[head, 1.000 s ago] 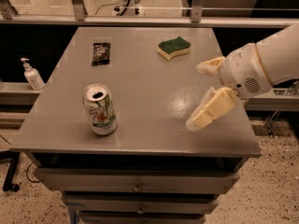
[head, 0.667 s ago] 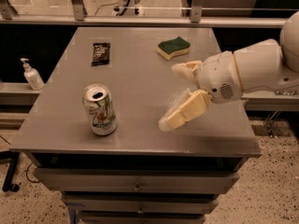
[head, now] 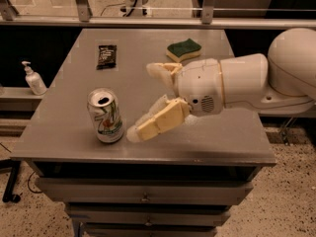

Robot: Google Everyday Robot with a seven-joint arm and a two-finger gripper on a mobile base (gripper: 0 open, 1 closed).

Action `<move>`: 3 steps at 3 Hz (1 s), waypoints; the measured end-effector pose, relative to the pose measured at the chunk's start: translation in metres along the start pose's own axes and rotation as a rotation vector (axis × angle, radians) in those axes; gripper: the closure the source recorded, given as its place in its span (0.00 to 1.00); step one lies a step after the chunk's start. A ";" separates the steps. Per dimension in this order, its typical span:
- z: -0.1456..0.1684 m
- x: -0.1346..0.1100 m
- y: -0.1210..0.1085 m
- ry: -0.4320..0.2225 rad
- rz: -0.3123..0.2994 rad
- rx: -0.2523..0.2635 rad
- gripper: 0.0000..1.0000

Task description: Knock 7up can over

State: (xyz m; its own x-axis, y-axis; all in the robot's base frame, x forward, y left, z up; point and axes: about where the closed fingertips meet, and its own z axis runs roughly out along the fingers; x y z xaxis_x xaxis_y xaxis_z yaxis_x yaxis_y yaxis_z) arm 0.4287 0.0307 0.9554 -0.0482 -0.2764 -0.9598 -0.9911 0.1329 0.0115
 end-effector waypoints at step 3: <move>0.034 0.044 -0.002 -0.074 -0.020 0.028 0.00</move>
Offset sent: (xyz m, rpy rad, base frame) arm -0.0006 0.0123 -0.0709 0.0881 -0.0449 -0.0473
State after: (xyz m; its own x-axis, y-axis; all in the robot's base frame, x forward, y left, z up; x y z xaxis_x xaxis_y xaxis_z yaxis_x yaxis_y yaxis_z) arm 0.4332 0.0509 0.9030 -0.0176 -0.2084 -0.9779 -0.9879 0.1544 -0.0151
